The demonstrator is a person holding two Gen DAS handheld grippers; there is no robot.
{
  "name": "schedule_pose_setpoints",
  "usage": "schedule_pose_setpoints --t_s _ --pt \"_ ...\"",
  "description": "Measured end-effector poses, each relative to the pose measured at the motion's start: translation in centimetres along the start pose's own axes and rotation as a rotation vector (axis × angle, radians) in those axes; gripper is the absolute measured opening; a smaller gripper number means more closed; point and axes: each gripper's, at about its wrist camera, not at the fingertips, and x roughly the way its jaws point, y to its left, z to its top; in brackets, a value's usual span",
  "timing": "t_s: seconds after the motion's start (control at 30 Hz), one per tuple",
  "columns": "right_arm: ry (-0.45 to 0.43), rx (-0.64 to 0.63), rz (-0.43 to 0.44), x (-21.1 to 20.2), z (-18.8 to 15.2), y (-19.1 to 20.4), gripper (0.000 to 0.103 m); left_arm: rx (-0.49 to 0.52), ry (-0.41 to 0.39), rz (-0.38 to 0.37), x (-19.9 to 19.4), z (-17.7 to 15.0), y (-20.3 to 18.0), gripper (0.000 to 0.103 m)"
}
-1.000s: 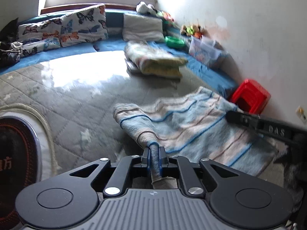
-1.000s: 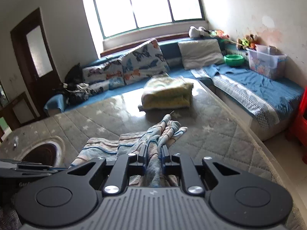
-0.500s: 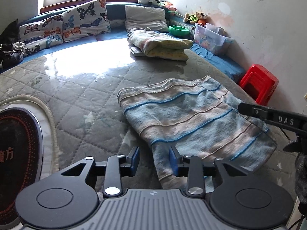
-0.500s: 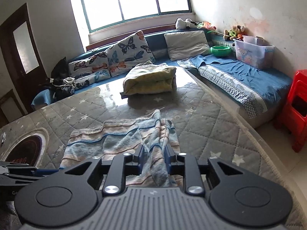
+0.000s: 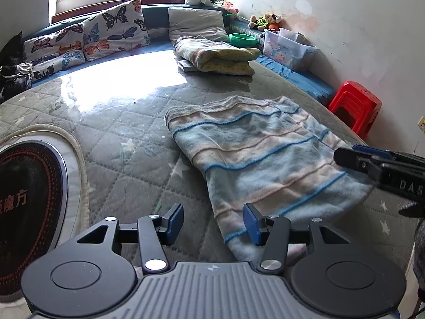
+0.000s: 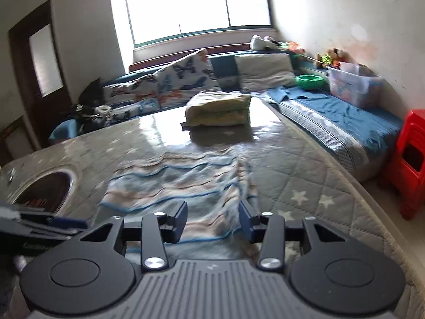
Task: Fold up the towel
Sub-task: 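Open the left gripper and release the towel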
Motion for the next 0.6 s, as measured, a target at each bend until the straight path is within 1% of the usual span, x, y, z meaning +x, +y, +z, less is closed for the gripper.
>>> schedule_pose_setpoints --t_s 0.1,0.23,0.47,0.6 --pt "-0.002 -0.027 0.013 -0.5 -0.7 0.6 0.043 0.023 -0.005 0.005 -0.4 -0.7 -0.3 0.053" --pt "0.027 -0.049 0.013 -0.5 -1.8 0.9 0.043 0.050 -0.004 -0.003 -0.8 -1.4 -0.6 0.053" --pt "0.034 0.031 -0.119 -1.0 -2.1 -1.1 0.043 0.054 -0.002 -0.009 -0.9 -1.9 -0.2 0.054" --pt "-0.024 0.023 -0.101 -1.9 -1.4 -1.4 0.043 0.054 -0.002 -0.009 -0.9 -1.9 -0.3 0.054"
